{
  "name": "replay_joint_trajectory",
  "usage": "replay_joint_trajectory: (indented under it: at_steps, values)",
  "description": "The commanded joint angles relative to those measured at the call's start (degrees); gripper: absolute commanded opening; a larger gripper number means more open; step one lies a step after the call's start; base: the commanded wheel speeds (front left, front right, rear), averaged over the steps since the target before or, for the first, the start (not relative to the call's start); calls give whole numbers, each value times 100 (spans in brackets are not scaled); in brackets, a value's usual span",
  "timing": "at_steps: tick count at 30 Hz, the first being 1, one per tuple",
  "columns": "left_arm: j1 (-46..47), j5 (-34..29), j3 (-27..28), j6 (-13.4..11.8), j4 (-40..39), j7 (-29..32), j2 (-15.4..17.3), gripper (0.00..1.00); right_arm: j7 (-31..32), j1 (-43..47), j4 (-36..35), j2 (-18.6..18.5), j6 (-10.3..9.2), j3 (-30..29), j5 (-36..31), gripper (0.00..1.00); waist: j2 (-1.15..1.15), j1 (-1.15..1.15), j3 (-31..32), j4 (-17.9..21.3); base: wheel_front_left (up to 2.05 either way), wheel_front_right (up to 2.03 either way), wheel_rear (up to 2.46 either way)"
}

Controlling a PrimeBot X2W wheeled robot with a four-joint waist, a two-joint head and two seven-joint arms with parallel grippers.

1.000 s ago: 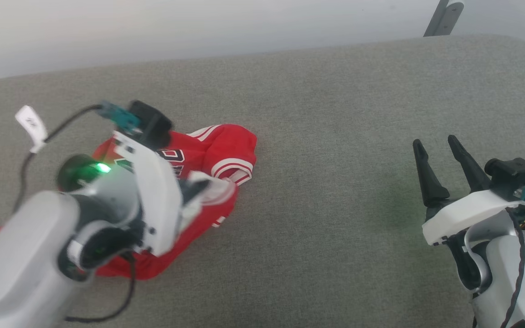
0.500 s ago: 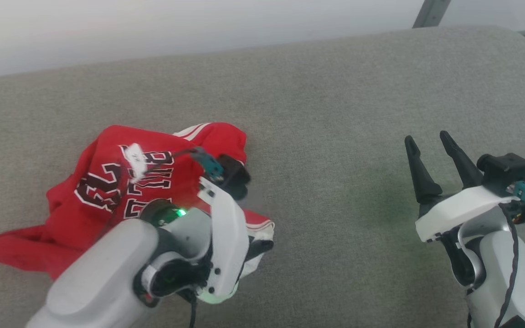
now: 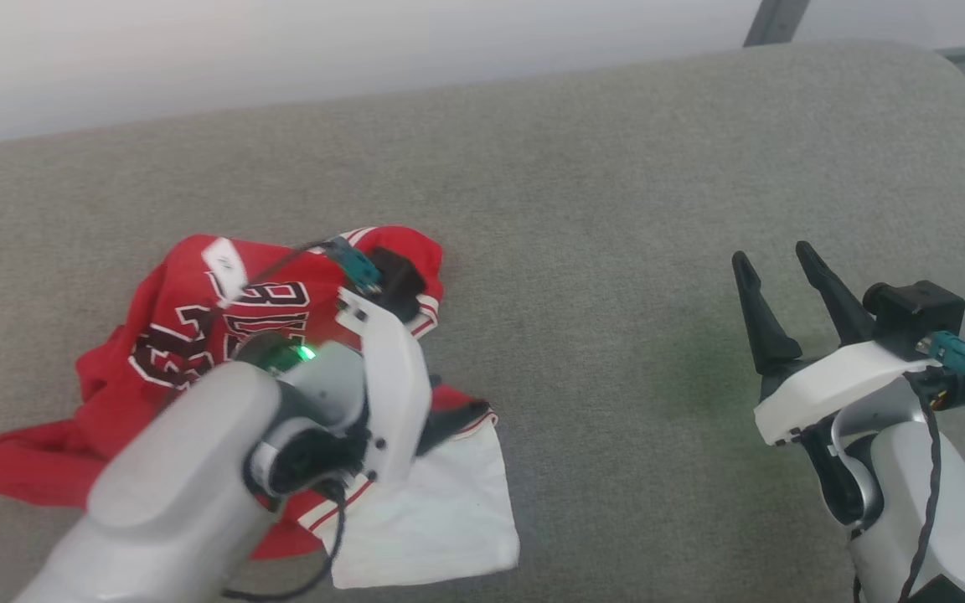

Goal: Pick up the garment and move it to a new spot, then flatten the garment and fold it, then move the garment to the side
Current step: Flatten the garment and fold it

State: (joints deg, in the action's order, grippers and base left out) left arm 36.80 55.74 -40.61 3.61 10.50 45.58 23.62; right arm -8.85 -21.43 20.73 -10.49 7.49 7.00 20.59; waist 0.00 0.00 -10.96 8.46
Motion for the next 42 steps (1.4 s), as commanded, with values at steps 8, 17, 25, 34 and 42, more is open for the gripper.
replay_joint_trajectory:
  at_steps: [8, 17, 25, 34, 42]
  values:
    - [-3, -327, 508, -28, -190, -841, 539, 100, 57, 187, 59, -92, 0, 34, 37, 100, 0, 0, 387, -343, 0, 0, 0]
    - [-477, -876, 947, -188, -196, -2169, 1028, 100, 196, 391, 36, -173, 0, 109, 68, 100, 0, 0, 728, -664, 0, 0, 0]
    - [-1206, -871, 1540, -454, -104, -3391, 1301, 100, 328, 549, -76, -216, 0, 111, 82, 100, 0, 0, 937, -897, 0, 0, 0]
    - [-2049, -892, 2116, -504, 70, -4770, 1526, 100, 387, 705, -166, -226, 0, 86, 90, 100, 0, 0, 1026, -980, 0, 0, 0]
    - [-2861, -772, 2571, -562, 254, -5675, 1640, 100, 420, 815, -259, -236, 0, 11, 83, 100, 0, 0, 1041, -1041, 0, 0, 0]
